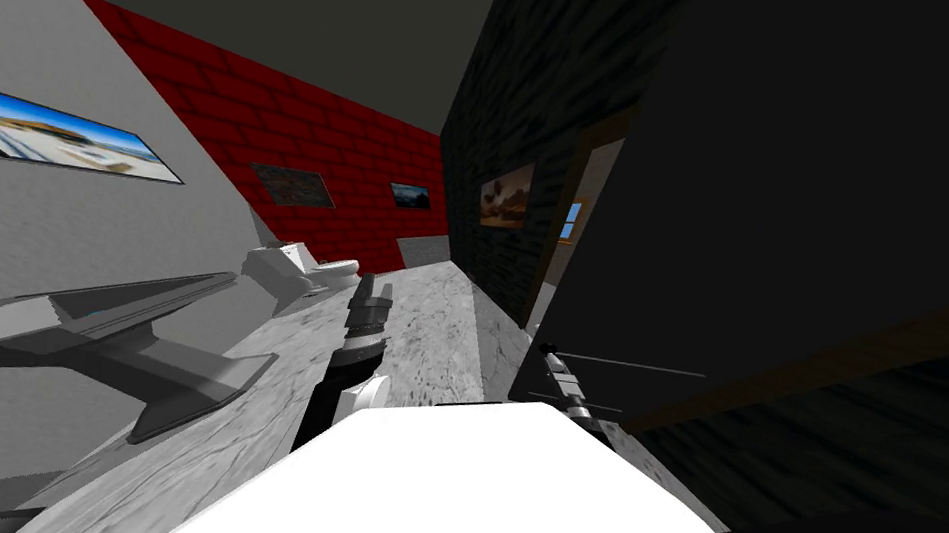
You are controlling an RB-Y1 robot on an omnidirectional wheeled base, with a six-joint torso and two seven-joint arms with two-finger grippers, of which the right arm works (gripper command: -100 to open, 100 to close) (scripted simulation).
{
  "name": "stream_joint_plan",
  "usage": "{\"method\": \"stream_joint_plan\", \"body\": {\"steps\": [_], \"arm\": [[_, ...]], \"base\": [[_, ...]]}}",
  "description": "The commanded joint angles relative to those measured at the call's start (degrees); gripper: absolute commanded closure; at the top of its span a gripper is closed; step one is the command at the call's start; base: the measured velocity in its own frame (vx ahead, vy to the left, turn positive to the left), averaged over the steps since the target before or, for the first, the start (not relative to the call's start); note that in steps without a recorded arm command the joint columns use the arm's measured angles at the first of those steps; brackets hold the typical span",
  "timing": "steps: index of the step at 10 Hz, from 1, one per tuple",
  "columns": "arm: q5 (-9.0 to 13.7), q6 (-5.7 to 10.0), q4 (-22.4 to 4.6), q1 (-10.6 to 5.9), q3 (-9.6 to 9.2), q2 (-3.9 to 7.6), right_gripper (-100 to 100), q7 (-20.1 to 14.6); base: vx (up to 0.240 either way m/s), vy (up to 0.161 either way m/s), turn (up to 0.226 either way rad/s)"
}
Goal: Pull the door open
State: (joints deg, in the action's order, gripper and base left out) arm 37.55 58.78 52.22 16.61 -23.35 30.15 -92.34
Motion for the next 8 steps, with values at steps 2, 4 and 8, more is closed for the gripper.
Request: {"method": "stream_joint_plan", "body": {"steps": [2,4,8], "arm": [[-0.8,1.73,-0.3,0.84,-1.06,1.04,100,-1.5],[-1.3,2.70,-0.5,1.18,-1.69,1.63,100,-2.3],[-2.0,4.27,-1.9,1.26,-2.77,2.19,100,-3.5]], "base": [[-0.184,-0.024,0.116],[-0.192,-0.038,0.090],[-0.160,-0.035,0.104]]}}
